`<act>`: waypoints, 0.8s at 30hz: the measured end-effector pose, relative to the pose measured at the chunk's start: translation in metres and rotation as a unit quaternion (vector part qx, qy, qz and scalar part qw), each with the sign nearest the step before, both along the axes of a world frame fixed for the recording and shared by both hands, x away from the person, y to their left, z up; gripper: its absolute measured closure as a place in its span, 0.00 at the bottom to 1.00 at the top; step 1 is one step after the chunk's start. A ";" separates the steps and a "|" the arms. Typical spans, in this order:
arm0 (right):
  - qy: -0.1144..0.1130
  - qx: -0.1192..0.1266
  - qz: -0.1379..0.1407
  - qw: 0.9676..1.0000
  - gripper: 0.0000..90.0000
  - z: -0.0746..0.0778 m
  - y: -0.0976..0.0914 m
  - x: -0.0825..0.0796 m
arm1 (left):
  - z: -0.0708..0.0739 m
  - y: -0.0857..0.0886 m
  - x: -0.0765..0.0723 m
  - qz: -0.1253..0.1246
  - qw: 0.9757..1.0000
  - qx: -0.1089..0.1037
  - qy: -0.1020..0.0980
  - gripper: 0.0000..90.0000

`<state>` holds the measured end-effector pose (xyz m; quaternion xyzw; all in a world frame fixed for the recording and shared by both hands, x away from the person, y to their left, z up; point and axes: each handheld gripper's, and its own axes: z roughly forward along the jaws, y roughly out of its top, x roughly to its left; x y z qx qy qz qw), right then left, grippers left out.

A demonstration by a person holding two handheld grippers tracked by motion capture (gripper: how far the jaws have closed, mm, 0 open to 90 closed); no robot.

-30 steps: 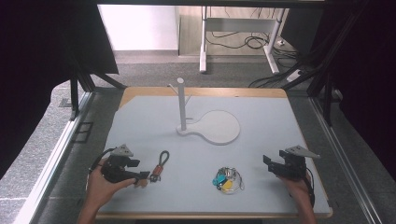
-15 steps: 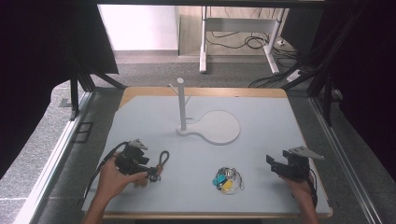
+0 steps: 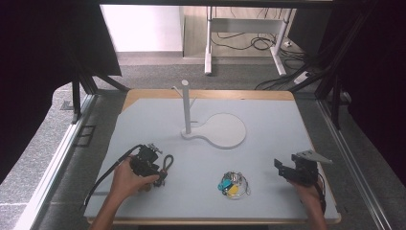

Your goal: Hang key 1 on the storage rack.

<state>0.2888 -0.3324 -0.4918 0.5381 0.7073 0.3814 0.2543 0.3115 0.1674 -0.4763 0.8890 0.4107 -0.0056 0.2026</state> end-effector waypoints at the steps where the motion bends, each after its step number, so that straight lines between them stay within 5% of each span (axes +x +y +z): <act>1: 0.002 0.002 0.002 1.000 0.28 0.000 0.001 0.000 | -0.003 -0.001 0.001 0.002 1.000 0.007 0.002 0.57; 13: 0.004 -0.003 -0.001 1.000 0.28 -0.001 0.000 0.001 | -0.008 -0.007 0.007 0.007 1.000 0.025 0.007 0.63; 18: 0.005 -0.006 -0.001 1.000 0.28 -0.001 0.002 0.000 | -0.006 -0.019 0.006 -0.016 0.998 0.065 -0.004 0.70; 24: 0.005 -0.007 -0.001 1.000 0.28 -0.001 0.001 0.000 | -0.006 -0.016 0.011 -0.038 0.997 0.066 0.007 0.73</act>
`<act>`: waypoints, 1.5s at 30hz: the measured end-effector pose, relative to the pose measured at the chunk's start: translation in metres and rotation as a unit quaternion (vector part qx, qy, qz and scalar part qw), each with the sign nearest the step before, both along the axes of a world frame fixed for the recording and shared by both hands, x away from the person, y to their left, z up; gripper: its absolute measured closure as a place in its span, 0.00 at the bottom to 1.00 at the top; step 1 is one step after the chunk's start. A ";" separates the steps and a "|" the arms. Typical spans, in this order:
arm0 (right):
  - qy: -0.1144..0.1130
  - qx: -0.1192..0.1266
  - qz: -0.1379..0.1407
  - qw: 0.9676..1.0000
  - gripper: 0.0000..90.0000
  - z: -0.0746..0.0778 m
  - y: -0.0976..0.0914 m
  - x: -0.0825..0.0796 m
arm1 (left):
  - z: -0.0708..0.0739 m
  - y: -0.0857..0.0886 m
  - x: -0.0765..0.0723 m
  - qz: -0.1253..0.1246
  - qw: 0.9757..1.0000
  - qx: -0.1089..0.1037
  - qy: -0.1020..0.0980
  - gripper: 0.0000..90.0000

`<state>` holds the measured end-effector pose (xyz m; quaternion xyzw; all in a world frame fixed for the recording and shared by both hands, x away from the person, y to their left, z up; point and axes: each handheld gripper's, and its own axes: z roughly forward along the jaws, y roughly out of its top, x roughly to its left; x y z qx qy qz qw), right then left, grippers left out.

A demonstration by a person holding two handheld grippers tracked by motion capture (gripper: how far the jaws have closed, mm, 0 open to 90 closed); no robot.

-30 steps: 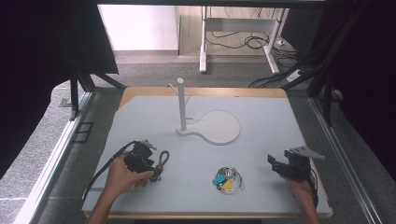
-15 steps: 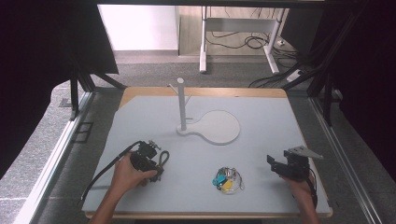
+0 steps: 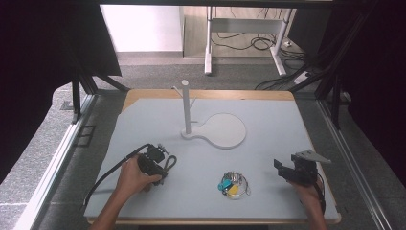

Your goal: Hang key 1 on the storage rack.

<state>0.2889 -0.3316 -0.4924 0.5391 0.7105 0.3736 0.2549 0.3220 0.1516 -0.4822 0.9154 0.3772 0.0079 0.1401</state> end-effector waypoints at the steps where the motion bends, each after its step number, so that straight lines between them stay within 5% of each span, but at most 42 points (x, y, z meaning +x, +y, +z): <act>1: 0.001 0.000 -0.001 1.000 0.28 0.000 0.000 0.000 | 0.000 0.001 0.001 -0.006 1.000 0.002 0.002 0.73; 12: 0.006 0.005 0.001 1.000 0.28 -0.002 -0.001 0.001 | 0.004 -0.005 0.008 -0.072 0.996 0.054 0.023 0.73; 30: 0.015 0.000 -0.001 1.000 0.29 -0.004 -0.001 0.001 | 0.003 -0.006 0.007 -0.069 0.996 0.056 0.021 0.74; 34: 0.016 0.000 -0.001 1.000 0.29 -0.005 -0.001 0.001 | 0.004 -0.005 0.007 -0.068 0.996 0.050 0.015 0.74; 39: 0.012 0.008 -0.004 1.000 0.30 -0.003 -0.003 0.001 | 0.019 0.004 0.006 -0.048 0.999 -0.001 -0.001 0.74; 45: 0.013 0.011 -0.004 1.000 0.31 -0.003 -0.005 0.001 | 0.033 0.017 0.006 -0.040 0.999 -0.031 -0.009 0.74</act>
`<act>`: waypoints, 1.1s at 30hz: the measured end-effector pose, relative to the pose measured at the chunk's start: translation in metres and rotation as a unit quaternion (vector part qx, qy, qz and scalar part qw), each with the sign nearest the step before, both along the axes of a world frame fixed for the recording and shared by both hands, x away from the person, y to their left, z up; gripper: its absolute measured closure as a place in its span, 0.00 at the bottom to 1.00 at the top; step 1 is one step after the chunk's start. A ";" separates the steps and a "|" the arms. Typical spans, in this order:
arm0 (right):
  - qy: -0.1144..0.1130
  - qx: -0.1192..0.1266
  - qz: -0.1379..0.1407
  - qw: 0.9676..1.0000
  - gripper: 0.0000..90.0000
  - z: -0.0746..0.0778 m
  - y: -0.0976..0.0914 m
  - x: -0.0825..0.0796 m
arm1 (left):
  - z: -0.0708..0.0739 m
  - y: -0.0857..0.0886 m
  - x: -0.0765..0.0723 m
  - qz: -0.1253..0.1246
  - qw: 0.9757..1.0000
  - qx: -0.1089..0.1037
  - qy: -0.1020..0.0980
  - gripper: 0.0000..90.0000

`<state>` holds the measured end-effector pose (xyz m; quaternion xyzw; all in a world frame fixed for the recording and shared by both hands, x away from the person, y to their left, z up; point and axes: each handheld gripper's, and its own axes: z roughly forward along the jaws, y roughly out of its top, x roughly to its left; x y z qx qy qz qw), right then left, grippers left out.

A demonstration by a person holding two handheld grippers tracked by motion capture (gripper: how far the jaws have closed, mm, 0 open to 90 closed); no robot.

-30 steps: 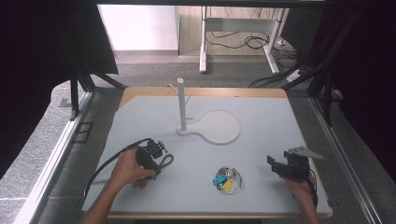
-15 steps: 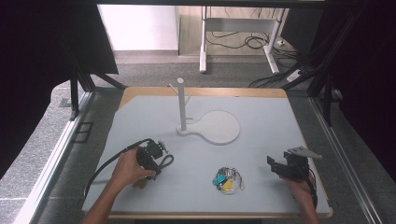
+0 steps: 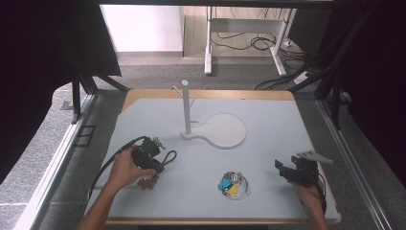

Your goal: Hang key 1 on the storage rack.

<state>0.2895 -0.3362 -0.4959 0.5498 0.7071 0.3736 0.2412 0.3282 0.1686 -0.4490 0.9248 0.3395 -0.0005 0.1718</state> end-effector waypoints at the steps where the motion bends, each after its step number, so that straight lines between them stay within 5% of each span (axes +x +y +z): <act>1: 0.001 0.001 0.000 1.000 0.31 -0.001 0.000 0.000 | 0.002 0.002 0.000 0.001 1.000 -0.005 -0.001 0.74; 11: 0.000 -0.002 0.003 1.000 0.31 -0.001 0.002 -0.001 | 0.040 0.014 0.000 -0.006 0.999 -0.019 -0.026 0.74; 33: 0.001 0.002 0.003 1.000 0.31 -0.001 0.001 -0.001 | 0.072 0.016 0.010 -0.006 0.998 -0.043 -0.045 0.74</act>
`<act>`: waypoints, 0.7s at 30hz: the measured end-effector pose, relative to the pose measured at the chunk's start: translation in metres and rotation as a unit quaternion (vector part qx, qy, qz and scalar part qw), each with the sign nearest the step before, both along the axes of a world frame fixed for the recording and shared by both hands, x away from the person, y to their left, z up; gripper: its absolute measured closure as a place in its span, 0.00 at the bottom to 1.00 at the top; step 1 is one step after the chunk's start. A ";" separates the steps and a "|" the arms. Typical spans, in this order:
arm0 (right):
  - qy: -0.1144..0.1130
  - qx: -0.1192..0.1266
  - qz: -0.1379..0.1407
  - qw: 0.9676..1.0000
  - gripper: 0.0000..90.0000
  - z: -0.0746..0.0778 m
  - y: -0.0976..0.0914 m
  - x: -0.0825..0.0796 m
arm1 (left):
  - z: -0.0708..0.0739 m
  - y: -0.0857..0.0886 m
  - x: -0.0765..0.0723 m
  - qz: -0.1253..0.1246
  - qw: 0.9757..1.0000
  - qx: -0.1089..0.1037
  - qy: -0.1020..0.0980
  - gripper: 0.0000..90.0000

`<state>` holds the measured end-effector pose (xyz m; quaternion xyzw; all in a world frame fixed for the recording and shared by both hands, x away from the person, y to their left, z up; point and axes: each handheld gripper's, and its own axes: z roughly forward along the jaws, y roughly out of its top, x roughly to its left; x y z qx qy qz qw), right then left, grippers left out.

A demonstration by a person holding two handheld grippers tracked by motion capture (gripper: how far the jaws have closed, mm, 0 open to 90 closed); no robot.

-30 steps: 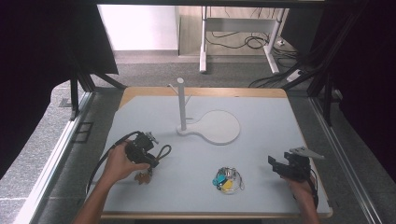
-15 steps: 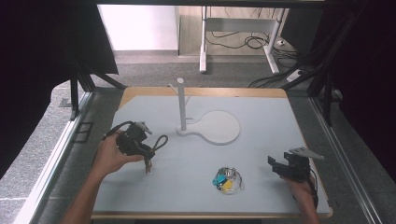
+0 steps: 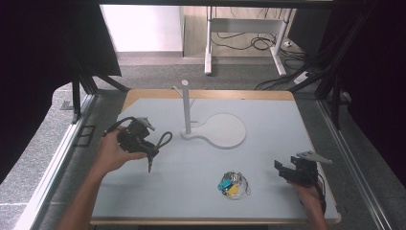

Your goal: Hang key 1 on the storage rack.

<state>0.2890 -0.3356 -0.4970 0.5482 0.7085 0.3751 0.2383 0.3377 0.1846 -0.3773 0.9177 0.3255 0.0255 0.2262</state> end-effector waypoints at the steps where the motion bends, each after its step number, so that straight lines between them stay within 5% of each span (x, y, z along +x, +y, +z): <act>1: 0.000 0.000 0.000 1.000 0.31 0.000 0.000 0.000 | 0.002 0.000 0.001 0.000 1.000 0.000 0.000 0.74; 21: -0.004 -0.001 -0.001 1.000 0.32 0.000 0.002 0.000 | 0.014 -0.001 0.019 0.004 1.000 -0.007 0.004 0.74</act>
